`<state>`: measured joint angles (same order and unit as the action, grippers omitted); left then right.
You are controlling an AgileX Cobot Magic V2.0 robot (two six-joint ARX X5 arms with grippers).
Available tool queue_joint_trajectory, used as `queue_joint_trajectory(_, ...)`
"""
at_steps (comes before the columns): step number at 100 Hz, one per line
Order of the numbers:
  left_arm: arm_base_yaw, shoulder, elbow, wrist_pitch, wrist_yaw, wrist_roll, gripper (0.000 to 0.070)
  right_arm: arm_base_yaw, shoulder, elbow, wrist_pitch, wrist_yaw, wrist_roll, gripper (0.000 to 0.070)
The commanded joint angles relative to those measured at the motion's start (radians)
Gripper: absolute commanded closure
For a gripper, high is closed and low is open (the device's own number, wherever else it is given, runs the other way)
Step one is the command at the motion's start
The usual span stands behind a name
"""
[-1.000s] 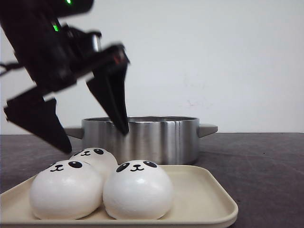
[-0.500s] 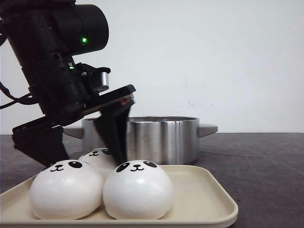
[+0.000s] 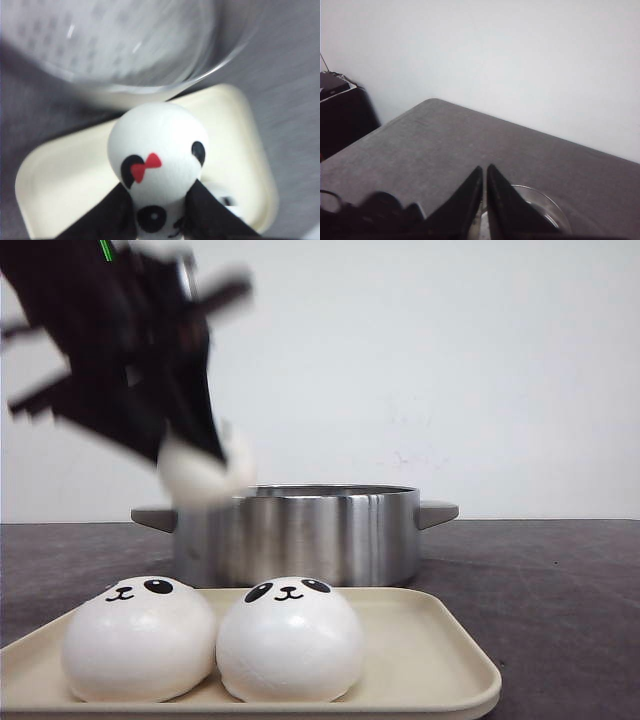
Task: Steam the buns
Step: 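Grasp the bun with the left gripper and carry it over the pot, then lower the bun into the pot, open the left gripper, withdraw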
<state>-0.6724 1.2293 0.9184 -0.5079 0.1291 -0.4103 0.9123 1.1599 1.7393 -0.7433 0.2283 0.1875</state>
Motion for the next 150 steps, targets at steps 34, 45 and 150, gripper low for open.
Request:
queue_joint_trajectory(34, 0.073, -0.130, 0.110, 0.217, -0.070, 0.017, 0.0689, 0.036, 0.009, 0.018, 0.066, -0.006, 0.013, 0.0693)
queue_joint_trajectory(45, 0.109, -0.050, 0.157, 0.217, -0.059, 0.017, 0.0689, 0.036, 0.009, 0.018, 0.059, -0.020, 0.013, 0.0693)
queue_joint_trajectory(150, 0.196, 0.654, 0.433, 0.222, -0.035, 0.058, 0.0511, 0.035, 0.008, 0.018, -0.073, -0.018, 0.021, 0.0693)
